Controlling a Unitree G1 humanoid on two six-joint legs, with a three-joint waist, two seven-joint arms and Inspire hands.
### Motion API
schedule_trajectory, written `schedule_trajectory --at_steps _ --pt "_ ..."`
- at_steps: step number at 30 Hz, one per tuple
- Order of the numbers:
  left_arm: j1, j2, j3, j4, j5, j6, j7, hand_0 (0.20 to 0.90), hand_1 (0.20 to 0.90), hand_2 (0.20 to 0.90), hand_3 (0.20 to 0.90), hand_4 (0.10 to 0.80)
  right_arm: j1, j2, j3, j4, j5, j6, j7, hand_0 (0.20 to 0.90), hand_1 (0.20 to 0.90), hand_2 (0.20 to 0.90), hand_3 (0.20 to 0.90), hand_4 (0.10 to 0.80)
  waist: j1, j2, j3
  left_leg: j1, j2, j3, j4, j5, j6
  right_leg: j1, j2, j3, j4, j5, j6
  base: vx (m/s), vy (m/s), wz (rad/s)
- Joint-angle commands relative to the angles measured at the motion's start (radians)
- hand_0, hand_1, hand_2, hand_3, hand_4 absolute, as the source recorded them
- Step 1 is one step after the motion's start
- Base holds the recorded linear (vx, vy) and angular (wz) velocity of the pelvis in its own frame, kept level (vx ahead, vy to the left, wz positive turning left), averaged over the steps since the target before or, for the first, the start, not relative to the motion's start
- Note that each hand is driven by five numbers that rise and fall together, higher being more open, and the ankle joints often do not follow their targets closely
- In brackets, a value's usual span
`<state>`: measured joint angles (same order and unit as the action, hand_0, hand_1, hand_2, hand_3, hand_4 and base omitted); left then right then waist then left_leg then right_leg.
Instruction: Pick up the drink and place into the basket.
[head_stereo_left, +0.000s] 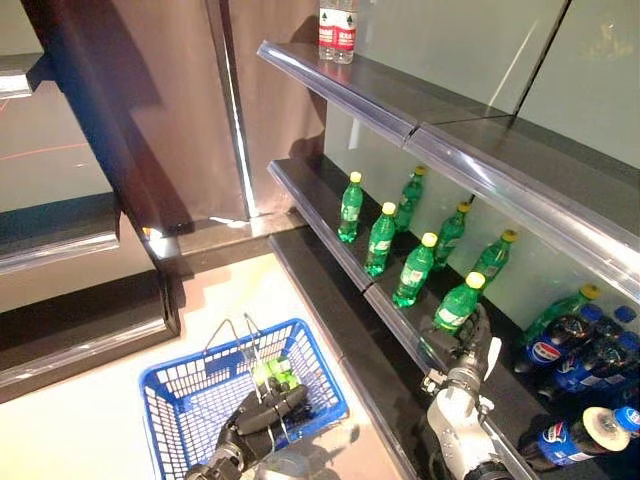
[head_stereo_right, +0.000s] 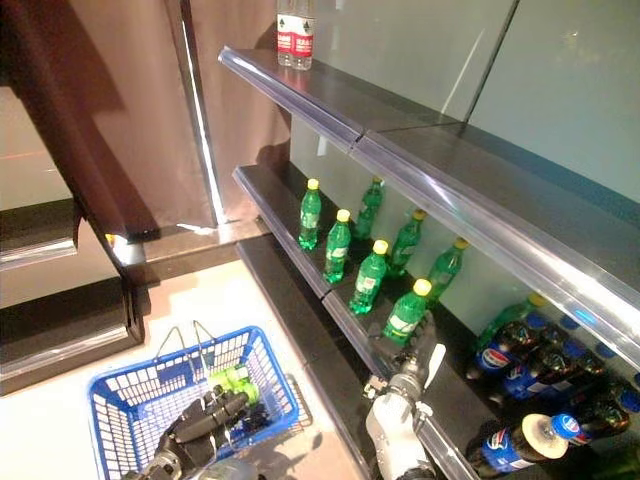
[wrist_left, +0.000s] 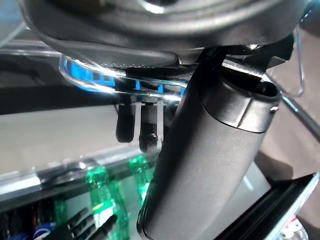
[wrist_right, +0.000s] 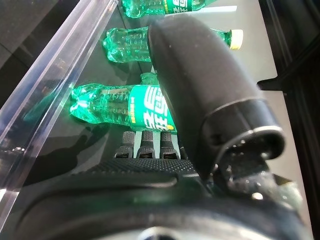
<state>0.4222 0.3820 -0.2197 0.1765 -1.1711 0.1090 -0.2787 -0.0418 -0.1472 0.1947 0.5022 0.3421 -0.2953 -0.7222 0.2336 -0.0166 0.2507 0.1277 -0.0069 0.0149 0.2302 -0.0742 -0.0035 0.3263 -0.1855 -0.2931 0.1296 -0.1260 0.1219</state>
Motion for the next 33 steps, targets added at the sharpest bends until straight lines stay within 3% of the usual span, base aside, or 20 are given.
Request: schedule_trajectory --at_steps 1,8,16,26,33 --pt "0.052 -0.014 -0.092 -0.358 -0.035 -0.035 -0.227 0.3 0.3 0.3 0.2 0.1 -0.039 -0.025 -0.033 -0.106 -0.151 -0.106 -0.067 0.9 0.9 0.9 0.9 0.8 0.028 0.004 -0.095 -0.028 0.106 -0.088 0.028 0.083 -0.056 -0.084 -0.12 -0.004 -0.055 0.301 0.107 -0.144 -0.04 0.0" --pt "0.053 -0.023 -0.096 -0.387 -0.079 -0.111 -0.24 0.3 0.3 0.3 0.2 0.1 0.027 -0.025 -0.03 -0.363 -0.293 -0.029 -0.117 0.9 0.9 0.9 0.9 0.8 -0.025 0.006 -0.112 -0.027 0.105 -0.046 -0.015 0.078 -0.051 -0.112 -0.112 0.025 -0.07 0.274 0.098 -0.149 -0.002 -0.06" --pt "-0.011 -0.038 -0.14 -0.382 -0.095 -0.18 -0.226 0.3 0.3 0.3 0.2 0.1 -0.019 -0.068 -0.042 -0.408 -0.313 0.028 -0.159 0.9 0.9 0.9 0.9 0.8 -0.053 0.005 -0.119 -0.007 0.117 -0.009 -0.048 0.065 -0.052 -0.116 -0.095 0.044 -0.088 0.246 0.073 -0.123 -0.013 -0.14" --pt "-0.094 -0.075 -0.168 -0.362 -0.104 -0.259 -0.218 0.3 0.3 0.3 0.2 0.1 -0.025 -0.095 -0.008 -0.562 -0.31 0.05 -0.092 0.9 0.9 0.9 0.9 0.8 -0.101 0.005 -0.129 -0.003 0.121 0.036 -0.094 0.068 -0.053 -0.154 -0.074 0.091 -0.093 0.22 0.041 -0.106 0.01 -0.1" --pt "-0.135 -0.098 -0.198 -0.34 -0.092 -0.273 -0.176 0.3 0.3 0.3 0.2 0.1 -0.046 -0.111 0.016 -0.536 -0.264 0.073 -0.056 0.9 0.9 0.9 0.9 0.8 -0.115 0.009 -0.109 -0.019 0.122 0.04 -0.089 0.069 -0.058 -0.173 -0.065 0.109 -0.084 0.21 0.027 0.015 0.014 -0.04"
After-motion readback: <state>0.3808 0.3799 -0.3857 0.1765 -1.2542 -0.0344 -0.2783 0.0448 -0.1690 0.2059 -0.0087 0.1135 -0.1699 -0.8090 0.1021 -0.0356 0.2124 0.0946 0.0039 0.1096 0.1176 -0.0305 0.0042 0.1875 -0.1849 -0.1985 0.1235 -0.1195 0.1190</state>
